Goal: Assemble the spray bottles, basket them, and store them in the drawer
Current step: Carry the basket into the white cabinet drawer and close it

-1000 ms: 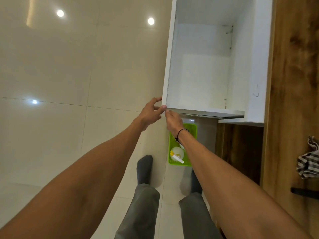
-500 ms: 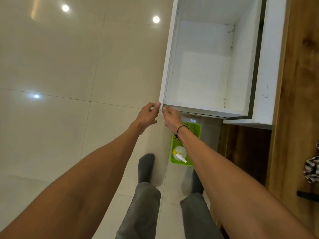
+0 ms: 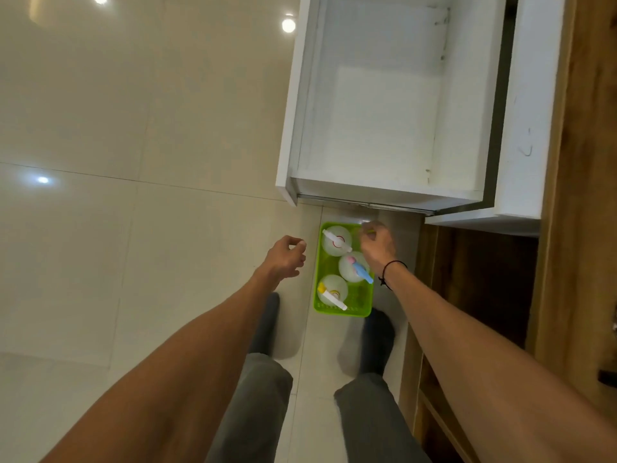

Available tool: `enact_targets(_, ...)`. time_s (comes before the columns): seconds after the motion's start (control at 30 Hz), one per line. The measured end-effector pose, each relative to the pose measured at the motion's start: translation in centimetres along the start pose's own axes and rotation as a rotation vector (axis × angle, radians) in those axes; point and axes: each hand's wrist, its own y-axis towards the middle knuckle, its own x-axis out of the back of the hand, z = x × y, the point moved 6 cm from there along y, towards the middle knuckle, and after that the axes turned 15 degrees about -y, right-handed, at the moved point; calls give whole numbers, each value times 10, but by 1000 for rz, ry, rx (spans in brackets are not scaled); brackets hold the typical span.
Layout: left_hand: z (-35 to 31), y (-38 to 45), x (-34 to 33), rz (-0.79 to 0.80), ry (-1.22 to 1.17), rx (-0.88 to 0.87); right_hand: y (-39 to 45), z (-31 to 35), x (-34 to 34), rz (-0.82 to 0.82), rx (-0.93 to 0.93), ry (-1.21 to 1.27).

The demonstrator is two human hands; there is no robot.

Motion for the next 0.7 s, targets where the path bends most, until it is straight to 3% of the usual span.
enact_targets(0.17,38,48,-18,16,111,-5,48,-63,-13,-50,-119,-58)
enact_targets(0.33,74,97,-31,17,236,-17,83,-116,-39,117,-203,-179)
enact_targets(0.5,97,120,-46,64,312,11,87,-141,-81,350,-264,-63)
enact_targets(0.7,103,113,-57,92,388,-52,77,-141,-92,328,-241,-3)
